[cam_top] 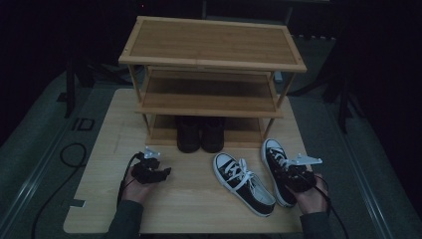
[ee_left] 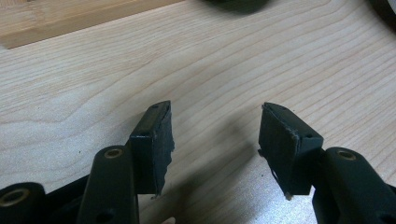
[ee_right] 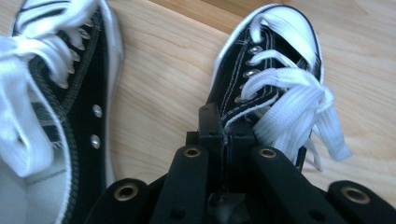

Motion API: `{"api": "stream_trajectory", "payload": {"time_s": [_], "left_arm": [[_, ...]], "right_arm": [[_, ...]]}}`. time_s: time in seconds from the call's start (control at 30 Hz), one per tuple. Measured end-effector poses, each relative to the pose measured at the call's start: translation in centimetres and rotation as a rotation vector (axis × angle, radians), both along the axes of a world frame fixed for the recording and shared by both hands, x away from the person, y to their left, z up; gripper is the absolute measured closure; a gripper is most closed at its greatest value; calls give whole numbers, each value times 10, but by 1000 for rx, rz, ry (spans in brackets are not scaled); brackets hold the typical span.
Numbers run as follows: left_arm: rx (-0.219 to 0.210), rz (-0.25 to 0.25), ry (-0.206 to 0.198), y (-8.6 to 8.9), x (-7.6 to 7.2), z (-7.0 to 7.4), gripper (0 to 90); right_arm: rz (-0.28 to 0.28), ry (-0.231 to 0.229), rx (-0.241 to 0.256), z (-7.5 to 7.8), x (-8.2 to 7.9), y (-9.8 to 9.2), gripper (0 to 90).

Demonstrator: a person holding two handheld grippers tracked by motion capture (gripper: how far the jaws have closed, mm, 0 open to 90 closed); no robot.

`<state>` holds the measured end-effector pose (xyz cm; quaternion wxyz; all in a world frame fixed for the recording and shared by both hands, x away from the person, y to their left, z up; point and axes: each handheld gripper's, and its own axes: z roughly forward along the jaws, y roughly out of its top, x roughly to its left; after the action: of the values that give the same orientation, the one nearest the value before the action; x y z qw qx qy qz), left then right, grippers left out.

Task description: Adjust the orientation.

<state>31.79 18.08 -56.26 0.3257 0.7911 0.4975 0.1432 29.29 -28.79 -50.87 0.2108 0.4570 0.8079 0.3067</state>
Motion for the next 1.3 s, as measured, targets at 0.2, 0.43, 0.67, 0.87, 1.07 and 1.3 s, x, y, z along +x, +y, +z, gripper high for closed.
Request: {"api": "stream_trajectory", "payload": {"time_s": [0.2, 0.43, 0.67, 0.87, 1.07, 1.3], "left_arm": [[0, -1, 1, 0, 0, 0, 452], [0, 0, 1, 0, 0, 0, 452], [1, 0, 0, 0, 0, 0, 452], [-3, -1, 3, 1, 0, 0, 452], [0, 0, 2, 0, 0, 0, 452], [-1, 1, 1, 0, 0, 0, 452]], "right_arm": [[35, -32, -20, 2, 1, 8, 883], [58, -59, -65, -1, -2, 12, 882], [110, -86, -44, 0, -6, 14, 883], [187, -109, -100, 1, 1, 33, 883], [283, -141, -127, 0, 0, 38, 882], [360, -159, -171, 0, 1, 42, 882]]}}
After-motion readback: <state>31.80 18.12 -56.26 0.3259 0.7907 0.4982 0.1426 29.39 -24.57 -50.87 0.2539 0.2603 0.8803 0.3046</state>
